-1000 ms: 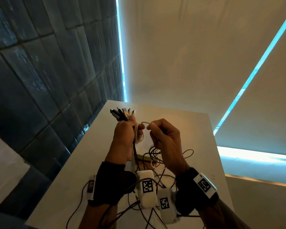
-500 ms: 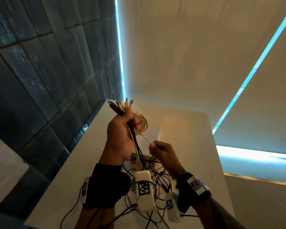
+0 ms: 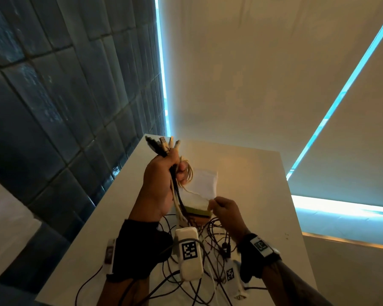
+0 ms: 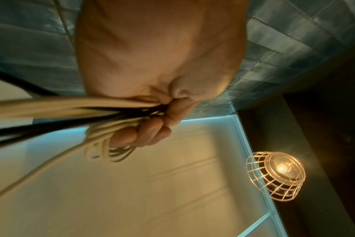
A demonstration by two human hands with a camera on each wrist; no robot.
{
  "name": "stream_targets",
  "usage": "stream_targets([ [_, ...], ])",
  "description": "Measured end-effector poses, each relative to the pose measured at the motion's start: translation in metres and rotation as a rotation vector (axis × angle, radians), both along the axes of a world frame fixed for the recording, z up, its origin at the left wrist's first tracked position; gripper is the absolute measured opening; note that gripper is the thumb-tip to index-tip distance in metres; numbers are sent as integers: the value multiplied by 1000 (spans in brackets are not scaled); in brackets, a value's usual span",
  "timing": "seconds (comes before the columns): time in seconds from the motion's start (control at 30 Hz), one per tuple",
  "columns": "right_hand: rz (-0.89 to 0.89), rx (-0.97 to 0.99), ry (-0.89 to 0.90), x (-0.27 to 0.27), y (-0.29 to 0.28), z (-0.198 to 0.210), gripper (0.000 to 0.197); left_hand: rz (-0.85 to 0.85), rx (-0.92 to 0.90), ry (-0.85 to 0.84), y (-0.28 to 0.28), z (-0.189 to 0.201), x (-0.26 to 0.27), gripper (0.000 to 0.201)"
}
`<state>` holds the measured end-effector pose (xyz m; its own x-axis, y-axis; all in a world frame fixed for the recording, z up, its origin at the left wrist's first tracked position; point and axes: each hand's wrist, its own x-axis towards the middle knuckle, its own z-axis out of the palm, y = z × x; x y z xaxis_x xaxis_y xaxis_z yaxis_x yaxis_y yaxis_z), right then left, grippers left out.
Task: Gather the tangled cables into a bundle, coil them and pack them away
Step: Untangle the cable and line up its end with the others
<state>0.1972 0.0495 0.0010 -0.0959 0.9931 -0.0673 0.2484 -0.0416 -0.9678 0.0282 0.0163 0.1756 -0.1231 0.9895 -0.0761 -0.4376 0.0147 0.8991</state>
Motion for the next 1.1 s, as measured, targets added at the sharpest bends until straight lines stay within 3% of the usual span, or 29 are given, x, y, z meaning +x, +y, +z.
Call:
stream_targets([
  [0.07,-120,12,48,0,5,22,25,21,-64,126,3,-6,-1,29],
  [0.17,-136,81,282,-8,5,65,18,63,-195,189,7,-13,2,28],
  [0.23,-52,169,388,-14,-2,91,17,63,-256,197,8,-15,10,25],
  [0.33,145,291,398,-24,-16,110,19,45,-297,209,10,-14,18,29],
  [0.5,270,217,367,-21,-21,87,29,28,-136,-237,10,-10,17,34],
  [0.63,257,179,283,-14,-11,68,34,120,-35,-138,9,-12,24,36],
  [1.1,201,41,135,-5,-1,15,35,112,73,-241,4,-8,13,32],
])
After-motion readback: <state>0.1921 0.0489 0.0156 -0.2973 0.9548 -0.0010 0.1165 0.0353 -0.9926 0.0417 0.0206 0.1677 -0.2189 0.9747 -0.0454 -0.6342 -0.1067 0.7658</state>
